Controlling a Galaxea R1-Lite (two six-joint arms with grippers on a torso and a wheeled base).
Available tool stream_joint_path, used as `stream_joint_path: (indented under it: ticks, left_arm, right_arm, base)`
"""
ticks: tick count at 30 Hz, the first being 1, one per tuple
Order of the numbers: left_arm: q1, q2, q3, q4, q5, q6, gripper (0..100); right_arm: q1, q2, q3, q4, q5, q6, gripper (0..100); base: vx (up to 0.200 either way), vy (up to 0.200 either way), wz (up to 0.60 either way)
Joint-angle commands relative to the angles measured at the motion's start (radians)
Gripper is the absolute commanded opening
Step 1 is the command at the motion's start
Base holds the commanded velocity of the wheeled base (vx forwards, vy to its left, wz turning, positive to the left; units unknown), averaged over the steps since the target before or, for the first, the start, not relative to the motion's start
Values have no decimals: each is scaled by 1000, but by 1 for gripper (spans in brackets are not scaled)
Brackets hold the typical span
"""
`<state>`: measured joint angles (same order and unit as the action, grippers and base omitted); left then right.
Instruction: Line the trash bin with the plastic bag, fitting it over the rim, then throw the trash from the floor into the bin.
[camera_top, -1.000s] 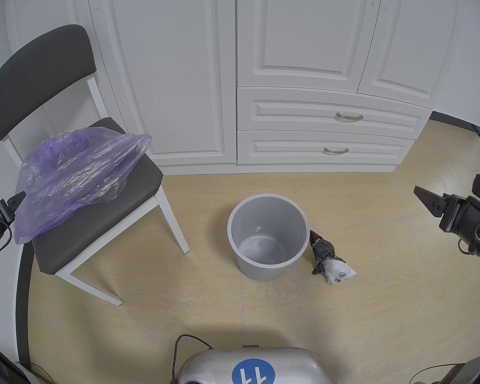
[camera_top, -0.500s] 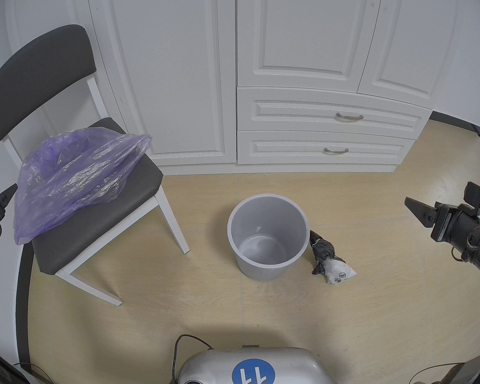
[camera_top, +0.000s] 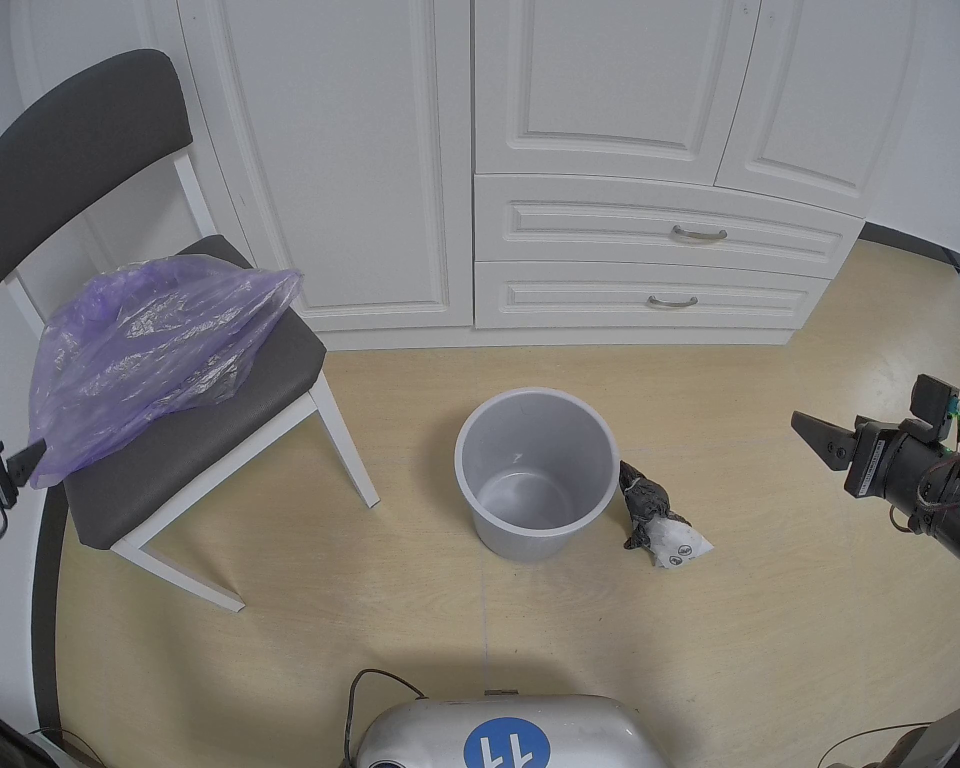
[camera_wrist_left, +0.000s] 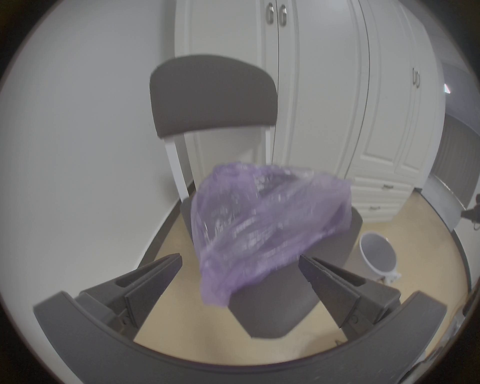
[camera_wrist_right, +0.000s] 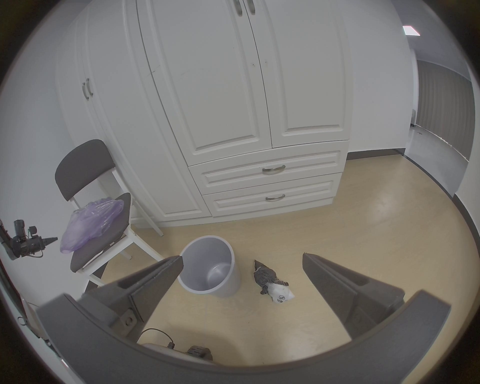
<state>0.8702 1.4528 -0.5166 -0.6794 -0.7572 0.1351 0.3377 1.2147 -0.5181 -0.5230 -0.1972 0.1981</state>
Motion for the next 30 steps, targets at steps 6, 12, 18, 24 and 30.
stream_joint_path:
  ticks: [6, 12, 18, 24, 30]
  left_arm:
    - [35, -22, -40, 264, 1, 251, 100]
    - [35, 78, -80, 281, 15, 281, 100]
    - [33, 129, -106, 279, 84, 282, 100]
    - [1, 210, -135, 248, 144, 265, 100]
    - [-4, 241, -158, 165, 144, 133, 100]
  right_arm:
    - [26, 66, 12, -2, -2, 1, 100]
    - [26, 98, 18, -8, -2, 1, 100]
    - [26, 103, 16, -11, -2, 1, 100]
    - [26, 106, 18, -12, -2, 1, 100]
    - [26, 106, 18, -14, -2, 3, 100]
  base:
    - [0, 0, 0]
    - [0, 0, 0]
    - [0, 0, 0]
    - [0, 0, 0]
    - [0, 0, 0]
